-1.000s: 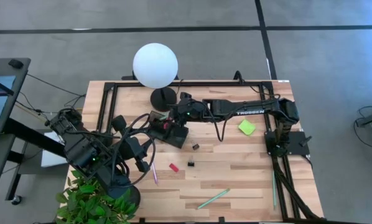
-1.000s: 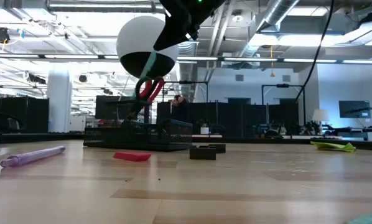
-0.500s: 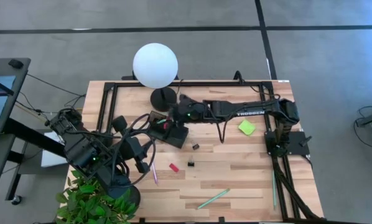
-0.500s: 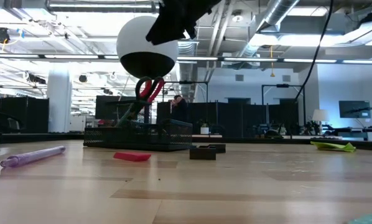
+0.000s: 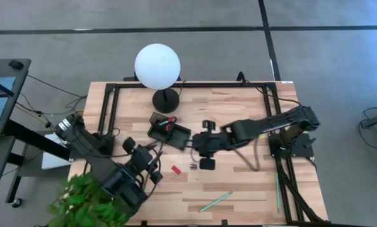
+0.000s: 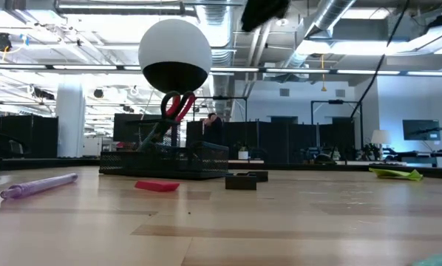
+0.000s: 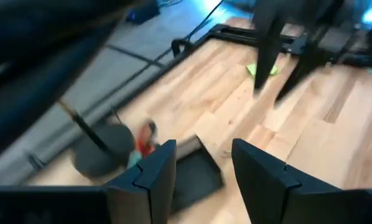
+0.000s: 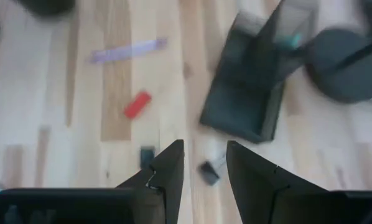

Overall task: Pick and place office supplies into organizer
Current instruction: Put the purple pen into the black desk organizer

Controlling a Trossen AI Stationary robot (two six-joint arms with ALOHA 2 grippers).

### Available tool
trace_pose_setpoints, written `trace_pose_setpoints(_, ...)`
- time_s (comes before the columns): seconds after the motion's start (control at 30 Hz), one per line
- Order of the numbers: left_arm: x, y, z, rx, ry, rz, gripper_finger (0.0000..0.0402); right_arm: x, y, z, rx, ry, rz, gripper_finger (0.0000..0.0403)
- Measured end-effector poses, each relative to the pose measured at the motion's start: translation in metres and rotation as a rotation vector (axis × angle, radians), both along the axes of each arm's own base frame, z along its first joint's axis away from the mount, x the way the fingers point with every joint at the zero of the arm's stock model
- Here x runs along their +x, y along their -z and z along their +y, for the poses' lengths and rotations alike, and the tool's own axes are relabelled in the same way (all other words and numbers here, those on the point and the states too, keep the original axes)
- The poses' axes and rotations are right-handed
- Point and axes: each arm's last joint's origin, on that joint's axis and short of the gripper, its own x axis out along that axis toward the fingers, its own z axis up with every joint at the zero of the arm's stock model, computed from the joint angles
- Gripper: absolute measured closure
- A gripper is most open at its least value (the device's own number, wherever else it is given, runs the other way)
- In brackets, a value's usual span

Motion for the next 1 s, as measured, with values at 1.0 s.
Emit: trace_pose_setpoints(1.0,0.045,-0.001,0.1,-0.127,0.312,0.388,0.0248,-0.05,-0.056,-0.006,-0.193,-0.012,-0.22,0.0289)
